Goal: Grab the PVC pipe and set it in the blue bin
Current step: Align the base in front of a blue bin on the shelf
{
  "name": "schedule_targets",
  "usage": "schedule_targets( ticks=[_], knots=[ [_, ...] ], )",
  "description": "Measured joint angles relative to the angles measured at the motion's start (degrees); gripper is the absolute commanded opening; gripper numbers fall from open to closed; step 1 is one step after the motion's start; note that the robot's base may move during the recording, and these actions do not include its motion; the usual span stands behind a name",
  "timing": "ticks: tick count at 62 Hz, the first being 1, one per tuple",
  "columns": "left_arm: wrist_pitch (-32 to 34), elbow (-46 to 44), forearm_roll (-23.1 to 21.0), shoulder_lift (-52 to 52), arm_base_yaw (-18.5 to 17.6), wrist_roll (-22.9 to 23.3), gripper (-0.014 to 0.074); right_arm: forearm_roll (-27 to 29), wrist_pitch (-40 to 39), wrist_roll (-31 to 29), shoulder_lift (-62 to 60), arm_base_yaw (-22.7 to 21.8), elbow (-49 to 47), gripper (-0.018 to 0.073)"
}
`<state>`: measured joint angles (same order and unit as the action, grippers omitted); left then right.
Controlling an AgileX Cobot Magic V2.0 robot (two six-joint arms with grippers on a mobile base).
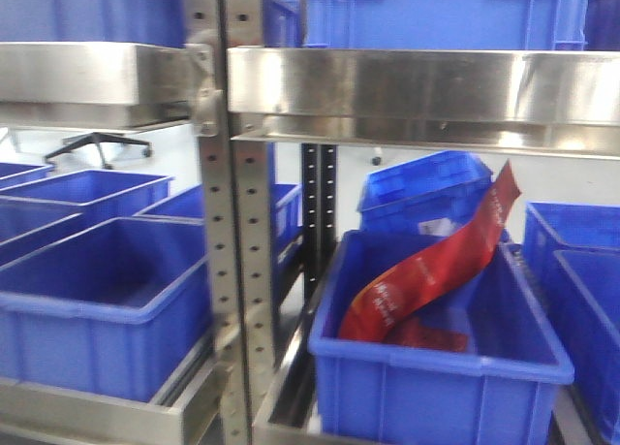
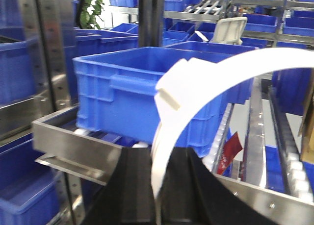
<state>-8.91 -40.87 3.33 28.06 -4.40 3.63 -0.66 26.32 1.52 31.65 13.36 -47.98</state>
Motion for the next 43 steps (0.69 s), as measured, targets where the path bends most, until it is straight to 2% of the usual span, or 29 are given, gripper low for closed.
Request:
schedule_targets(
  ticks=[43],
  knots=[
    [0.00, 0.00, 0.00, 0.00, 0.00, 0.00, -0.0111, 0.00, 0.00, 0.00, 0.00, 0.00, 0.00, -0.0162]
  ],
)
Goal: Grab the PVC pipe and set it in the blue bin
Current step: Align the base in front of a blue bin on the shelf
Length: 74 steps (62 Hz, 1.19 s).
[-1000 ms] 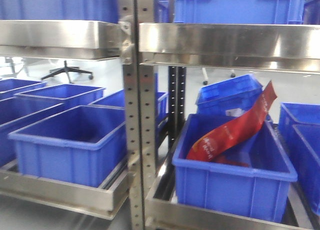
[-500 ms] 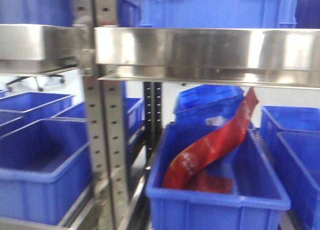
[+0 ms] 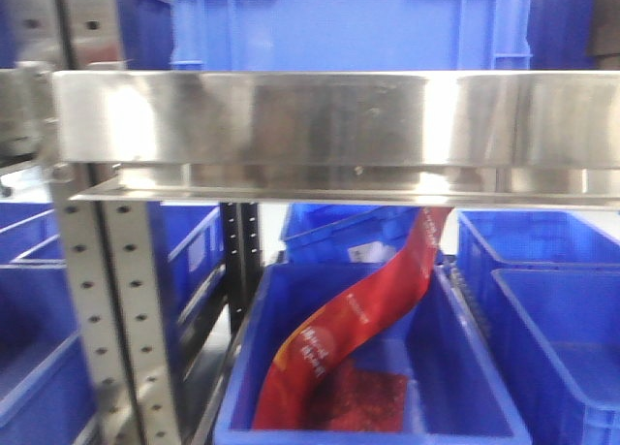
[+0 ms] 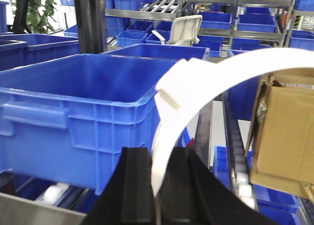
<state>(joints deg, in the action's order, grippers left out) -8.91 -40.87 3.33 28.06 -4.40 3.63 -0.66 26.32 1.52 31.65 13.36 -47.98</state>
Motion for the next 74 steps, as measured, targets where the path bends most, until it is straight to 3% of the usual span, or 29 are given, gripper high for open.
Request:
schedule_targets(
  ticks=[74],
  knots=[
    [0.00, 0.00, 0.00, 0.00, 0.00, 0.00, -0.0111, 0.00, 0.00, 0.00, 0.00, 0.00, 0.00, -0.0162]
  ],
)
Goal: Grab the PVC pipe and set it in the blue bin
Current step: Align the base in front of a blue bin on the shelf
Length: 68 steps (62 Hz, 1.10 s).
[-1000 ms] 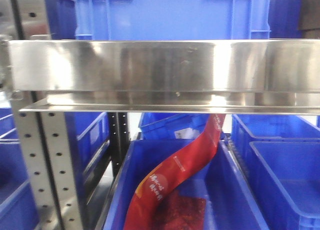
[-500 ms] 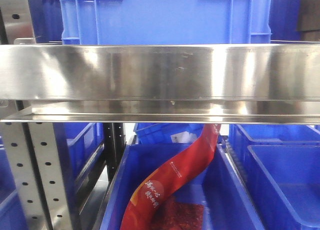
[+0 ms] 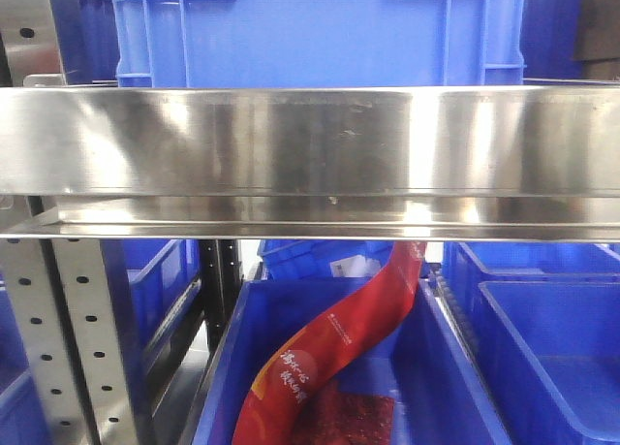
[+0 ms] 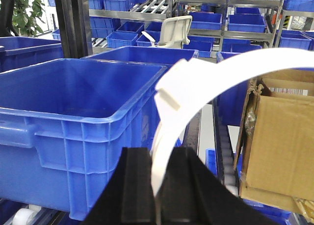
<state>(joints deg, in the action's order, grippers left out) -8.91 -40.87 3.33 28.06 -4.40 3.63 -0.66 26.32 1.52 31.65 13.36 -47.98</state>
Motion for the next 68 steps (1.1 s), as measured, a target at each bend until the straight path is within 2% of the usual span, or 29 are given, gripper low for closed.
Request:
schedule_targets(
  ticks=[27, 37, 40, 47, 55, 68],
  knots=[
    [0.12, 0.00, 0.00, 0.00, 0.00, 0.00, -0.0111, 0.00, -0.78, 0.00, 0.00, 0.00, 0.00, -0.0162],
    [1.92, 0.00, 0.00, 0.11, 0.00, 0.00, -0.0111, 0.00, -5.88, 0.00, 0.00, 0.00, 0.00, -0.0162],
    [2.54, 0.00, -0.57, 0.59, 0.00, 0.00, -0.0111, -0.15, -7.20, 0.00, 0.27, 0.00, 0.00, -0.0162],
    [2.17, -0.93, -5.10, 3.27, 0.00, 0.00, -0.0111, 0.66, -10.91, 0.00, 3.70, 0.14, 0.00, -0.0162],
    [-0.44, -5.23, -6.69, 7.76, -2.58, -0.22, -0.0111, 2.81, -11.61, 0.00, 9.95, 2.54, -1.62, -0.0162],
    [-2.60, -13.55, -3.33, 16.16, -11.68, -0.59, -0.0111, 3.69, -13.43, 0.00, 19.69, 9.22, -5.45, -0.0162]
  ],
)
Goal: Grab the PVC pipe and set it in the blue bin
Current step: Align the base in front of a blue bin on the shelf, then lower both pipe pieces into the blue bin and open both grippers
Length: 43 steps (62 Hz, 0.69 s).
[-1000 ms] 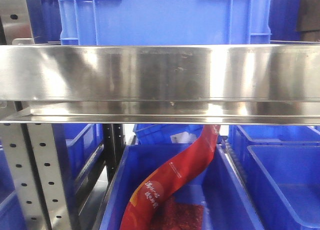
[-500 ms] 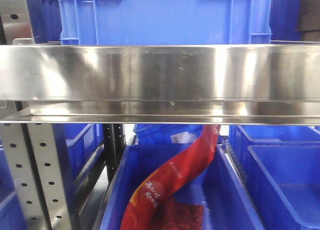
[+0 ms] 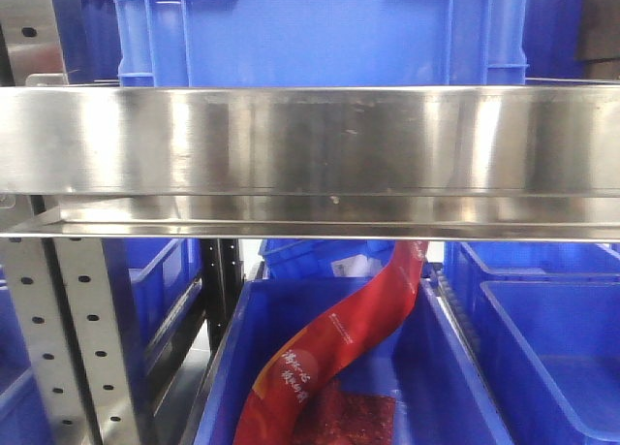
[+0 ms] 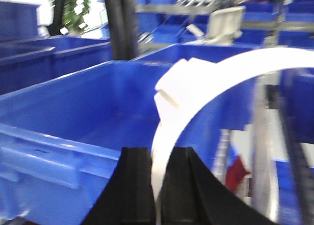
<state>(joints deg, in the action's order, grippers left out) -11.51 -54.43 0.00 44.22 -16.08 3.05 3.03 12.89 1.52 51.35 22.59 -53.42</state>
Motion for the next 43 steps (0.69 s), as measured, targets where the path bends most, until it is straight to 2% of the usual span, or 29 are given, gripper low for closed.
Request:
schedule_targets(
  ticks=[9, 14, 27, 35, 43],
  knots=[
    [-2.57, -7.14, 0.48, 8.27, -5.40, 0.00, -0.0111, 0.14, -0.63, 0.00, 6.26, 4.18, -4.39, -0.0162],
    [-4.78, -12.36, 0.48, 14.09, -7.18, 0.00, -0.0111, 0.25, -0.63, 0.00, 10.02, 5.85, -7.75, -0.0162],
    [-11.73, -29.87, 0.00, 29.94, -7.87, 0.00, -0.0111, 1.09, 4.43, 0.00, 19.69, 7.16, -19.30, -0.0162],
    [-18.53, -40.74, -3.04, 39.57, -7.87, 0.00, -0.0111, 2.84, 11.63, 0.00, 26.11, 7.27, -28.43, -0.0162],
    [-22.99, -48.38, -4.00, 47.00, -7.97, 0.00, -0.0111, 3.66, 19.16, 0.00, 32.18, 7.27, -36.68, -0.0162]
  ],
)
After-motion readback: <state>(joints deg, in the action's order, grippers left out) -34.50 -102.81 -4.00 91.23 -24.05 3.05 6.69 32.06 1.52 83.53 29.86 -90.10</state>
